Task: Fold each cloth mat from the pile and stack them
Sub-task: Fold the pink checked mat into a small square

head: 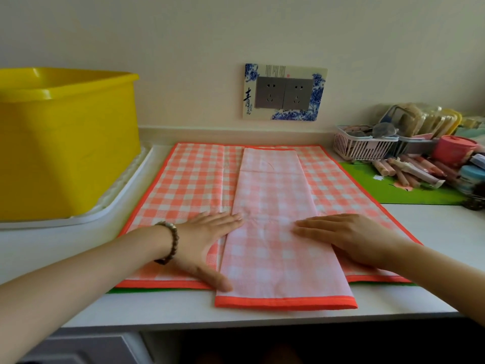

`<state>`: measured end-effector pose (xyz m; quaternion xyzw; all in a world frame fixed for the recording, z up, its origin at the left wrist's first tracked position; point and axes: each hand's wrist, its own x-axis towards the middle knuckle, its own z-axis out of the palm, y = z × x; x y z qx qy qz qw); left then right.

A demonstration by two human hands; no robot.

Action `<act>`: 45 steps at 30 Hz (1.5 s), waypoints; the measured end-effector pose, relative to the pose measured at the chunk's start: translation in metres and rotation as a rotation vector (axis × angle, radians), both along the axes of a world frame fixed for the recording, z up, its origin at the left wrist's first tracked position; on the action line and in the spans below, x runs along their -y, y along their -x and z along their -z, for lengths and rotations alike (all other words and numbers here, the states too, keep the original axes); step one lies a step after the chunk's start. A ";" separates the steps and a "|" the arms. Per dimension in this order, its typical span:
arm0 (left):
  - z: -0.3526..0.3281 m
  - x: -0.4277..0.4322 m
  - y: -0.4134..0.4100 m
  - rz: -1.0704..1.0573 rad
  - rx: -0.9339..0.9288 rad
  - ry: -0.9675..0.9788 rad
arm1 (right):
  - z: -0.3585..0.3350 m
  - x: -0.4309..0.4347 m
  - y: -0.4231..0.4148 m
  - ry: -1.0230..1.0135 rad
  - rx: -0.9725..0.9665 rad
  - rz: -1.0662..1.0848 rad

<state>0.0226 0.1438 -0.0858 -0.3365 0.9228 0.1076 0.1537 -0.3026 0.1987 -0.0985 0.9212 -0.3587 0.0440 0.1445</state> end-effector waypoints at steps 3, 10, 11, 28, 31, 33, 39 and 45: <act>-0.003 -0.002 0.001 -0.006 0.089 -0.011 | 0.000 0.000 -0.001 -0.014 0.032 0.024; -0.025 0.002 0.004 -0.191 0.225 -0.157 | -0.008 -0.002 -0.005 -0.187 0.239 0.229; -0.033 0.003 0.008 -0.325 0.315 -0.165 | -0.010 -0.002 -0.008 -0.255 0.260 0.295; 0.018 0.052 0.038 -0.655 -0.839 -0.110 | 0.007 0.069 -0.017 -0.459 1.191 0.934; 0.017 0.053 0.042 -0.705 -0.795 -0.115 | 0.010 0.075 -0.017 -0.379 1.104 0.936; 0.017 0.053 0.044 -0.723 -0.774 -0.097 | 0.010 0.077 -0.017 -0.370 1.073 0.949; 0.015 0.037 0.042 -0.485 -0.746 0.267 | 0.005 0.057 -0.030 -0.129 0.831 0.870; 0.015 0.009 0.036 -0.077 -0.482 0.255 | 0.004 0.021 -0.067 -0.271 0.427 0.457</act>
